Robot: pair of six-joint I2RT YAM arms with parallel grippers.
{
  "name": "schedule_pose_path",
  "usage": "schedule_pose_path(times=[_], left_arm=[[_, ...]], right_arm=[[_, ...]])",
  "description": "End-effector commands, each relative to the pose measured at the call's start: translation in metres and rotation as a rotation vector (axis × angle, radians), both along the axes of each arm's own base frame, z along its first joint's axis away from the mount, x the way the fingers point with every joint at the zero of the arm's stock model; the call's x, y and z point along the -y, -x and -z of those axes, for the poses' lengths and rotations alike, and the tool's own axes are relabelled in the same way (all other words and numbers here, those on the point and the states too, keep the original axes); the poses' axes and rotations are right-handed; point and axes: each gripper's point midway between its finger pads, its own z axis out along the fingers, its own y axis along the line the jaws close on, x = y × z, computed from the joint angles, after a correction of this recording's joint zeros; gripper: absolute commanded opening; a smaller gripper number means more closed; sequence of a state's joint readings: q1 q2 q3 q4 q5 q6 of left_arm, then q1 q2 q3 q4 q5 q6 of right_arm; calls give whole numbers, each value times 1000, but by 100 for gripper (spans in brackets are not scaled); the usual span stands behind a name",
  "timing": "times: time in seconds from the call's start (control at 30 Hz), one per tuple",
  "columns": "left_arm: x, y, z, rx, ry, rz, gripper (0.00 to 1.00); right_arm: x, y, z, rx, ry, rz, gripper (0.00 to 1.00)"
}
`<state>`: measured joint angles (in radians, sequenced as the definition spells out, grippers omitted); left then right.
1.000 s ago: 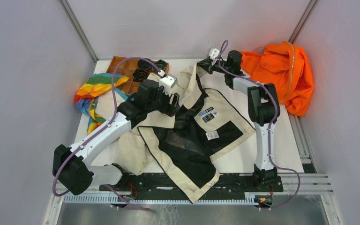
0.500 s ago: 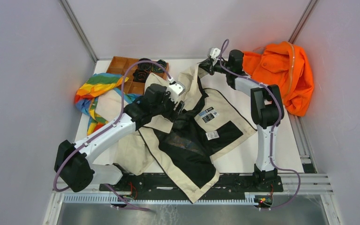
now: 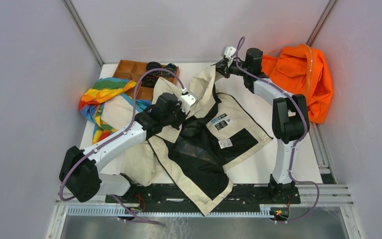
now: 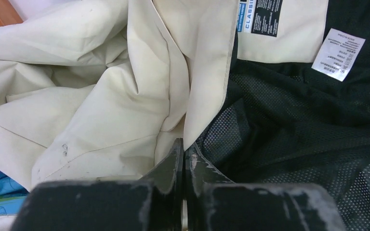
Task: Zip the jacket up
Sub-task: Flatten out the jacket at the center of the board.
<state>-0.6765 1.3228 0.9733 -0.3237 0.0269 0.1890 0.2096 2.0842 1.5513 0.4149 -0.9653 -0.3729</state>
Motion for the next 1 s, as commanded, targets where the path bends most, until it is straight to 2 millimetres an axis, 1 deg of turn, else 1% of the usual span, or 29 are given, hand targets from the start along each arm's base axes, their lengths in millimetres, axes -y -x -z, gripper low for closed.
schedule_pose_path(times=[0.0, 0.07, 0.13, 0.23, 0.3, 0.33, 0.37, 0.4, 0.47, 0.57, 0.6, 0.7, 0.77, 0.83, 0.87, 0.9, 0.97], left_arm=[[4, -1, -33, 93, 81, 3, 2], [-1, 0, -48, 119, 110, -26, 2], [-4, 4, -68, 141, 153, -46, 2], [-12, 6, -109, 186, 231, -111, 2], [-14, 9, -135, 199, 284, -135, 2], [-15, 10, -149, 209, 311, -142, 2], [-15, 10, -164, 221, 337, -153, 2], [-16, 10, -179, 240, 356, -159, 2], [-15, 9, -214, 269, 427, -175, 2], [-15, 10, -271, 354, 529, -169, 2], [-14, 11, -290, 389, 570, -161, 2], [-12, 19, -351, 500, 710, -115, 2], [-9, 30, -393, 573, 816, -54, 2], [-7, 41, -431, 638, 912, 7, 2], [-5, 46, -447, 667, 950, 39, 2], [-7, 56, -471, 714, 1004, 79, 2], [-5, 67, -501, 760, 1077, 138, 2]], right_arm=[[6, 17, -50, 65, 19, 16, 0], [11, 23, -64, 72, 29, 28, 0], [19, 31, -82, 86, 34, 46, 0], [35, 41, -110, 127, 57, 86, 0], [47, 49, -138, 191, 80, 128, 0], [52, 52, -148, 212, 92, 152, 0], [58, 57, -165, 254, 103, 183, 0], [64, 62, -177, 277, 114, 212, 0], [74, 75, -209, 340, 119, 268, 0], [89, 98, -267, 455, 94, 347, 0], [94, 107, -289, 498, 78, 372, 0], [105, 133, -348, 609, 21, 430, 0], [113, 152, -386, 683, -16, 464, 0], [120, 172, -423, 760, -54, 495, 0], [122, 181, -437, 792, -70, 503, 0], [125, 192, -452, 828, -91, 512, 0], [131, 214, -481, 900, -135, 529, 0]])
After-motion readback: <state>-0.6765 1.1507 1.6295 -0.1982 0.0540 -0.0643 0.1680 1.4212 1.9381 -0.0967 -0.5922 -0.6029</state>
